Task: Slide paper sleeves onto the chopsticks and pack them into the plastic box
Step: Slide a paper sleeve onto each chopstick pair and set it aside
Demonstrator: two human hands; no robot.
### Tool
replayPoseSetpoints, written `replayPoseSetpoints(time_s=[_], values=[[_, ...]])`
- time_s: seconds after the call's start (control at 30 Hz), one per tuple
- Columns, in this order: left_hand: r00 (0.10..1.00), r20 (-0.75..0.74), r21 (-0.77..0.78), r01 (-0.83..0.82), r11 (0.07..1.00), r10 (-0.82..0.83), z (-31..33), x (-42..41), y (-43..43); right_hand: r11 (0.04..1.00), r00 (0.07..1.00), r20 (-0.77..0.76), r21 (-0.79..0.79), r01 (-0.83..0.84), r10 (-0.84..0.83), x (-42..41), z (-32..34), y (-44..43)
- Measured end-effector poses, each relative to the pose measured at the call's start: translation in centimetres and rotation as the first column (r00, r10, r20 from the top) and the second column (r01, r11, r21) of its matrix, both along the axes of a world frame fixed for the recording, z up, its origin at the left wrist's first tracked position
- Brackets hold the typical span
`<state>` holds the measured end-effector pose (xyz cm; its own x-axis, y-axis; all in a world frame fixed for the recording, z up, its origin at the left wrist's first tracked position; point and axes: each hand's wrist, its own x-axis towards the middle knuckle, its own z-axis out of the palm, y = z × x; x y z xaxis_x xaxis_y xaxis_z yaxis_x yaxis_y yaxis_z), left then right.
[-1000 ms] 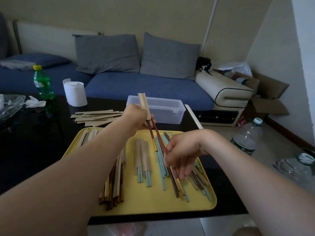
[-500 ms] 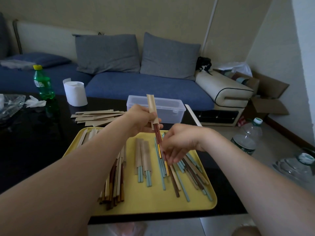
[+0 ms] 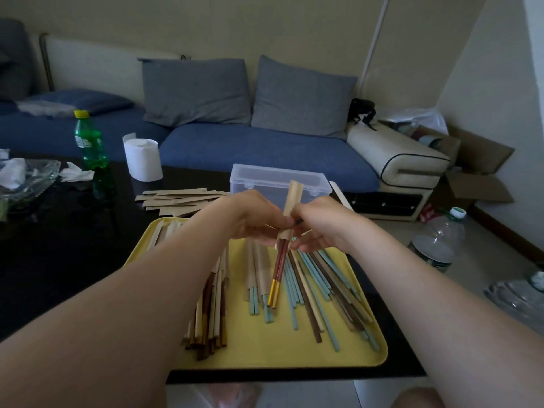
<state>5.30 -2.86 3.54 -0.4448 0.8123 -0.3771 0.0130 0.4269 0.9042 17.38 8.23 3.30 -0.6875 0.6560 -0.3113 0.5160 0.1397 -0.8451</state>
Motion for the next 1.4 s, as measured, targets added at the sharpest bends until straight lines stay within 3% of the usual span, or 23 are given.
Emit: replayPoseSetpoints(time_s=[0.13,0.2,0.27,0.33,0.43,0.5,0.6,0.83,1.17,1.4], values=[[0.998,-0.017,-0.054,-0.054,0.997,0.053,0.1,-1.1,-0.6,1.000,0.999,0.033,0.009,0.009,-0.009,-1.9,-0.2,-1.0],[0.981,-0.159,-0.095,-0.126,0.987,0.109,-0.1,-1.8,-0.8,1.000,0.999,0.034,-0.011,0.007,-0.006,-2.8,-0.3,-1.8],[0.895,-0.400,-0.073,-0.248,0.966,0.199,-0.6,-2.9,-1.2,0.998,0.998,0.049,-0.044,-0.037,0.039,-3.8,-0.4,-2.8],[0.752,-0.578,0.013,-0.379,0.925,0.317,-0.9,-4.2,-1.8,0.991,0.990,0.074,-0.079,-0.111,0.117,-4.8,-0.5,-4.1],[0.591,-0.690,0.117,-0.478,0.870,0.418,-1.1,-6.1,-2.9,0.961,0.966,0.083,-0.152,-0.230,0.244,-6.6,-0.9,-6.0],[0.523,-0.745,0.137,-0.488,0.862,0.414,-1.4,-7.2,-3.6,0.928,0.950,0.062,-0.242,-0.283,0.306,-7.9,-1.1,-7.2],[0.434,-0.855,0.059,-0.462,0.885,0.284,-2.4,-8.8,-4.3,0.887,0.933,0.036,-0.326,-0.328,0.358,-9.2,-1.3,-8.5],[0.414,-0.906,-0.266,-0.386,0.883,-0.092,-3.6,-10.6,-4.4,0.908,0.884,0.208,-0.071,-0.414,0.419,-11.2,-1.5,-8.3],[0.428,-0.875,-0.365,-0.273,0.890,-0.228,-5.3,-13.5,-2.3,0.947,0.971,0.189,0.257,-0.192,0.145,-13.1,-3.9,-4.5],[0.404,-0.883,-0.378,-0.312,0.871,-0.239,-5.2,-13.9,-1.8,0.939,0.976,0.186,0.302,-0.166,0.113,-14.0,-4.3,-3.4]])
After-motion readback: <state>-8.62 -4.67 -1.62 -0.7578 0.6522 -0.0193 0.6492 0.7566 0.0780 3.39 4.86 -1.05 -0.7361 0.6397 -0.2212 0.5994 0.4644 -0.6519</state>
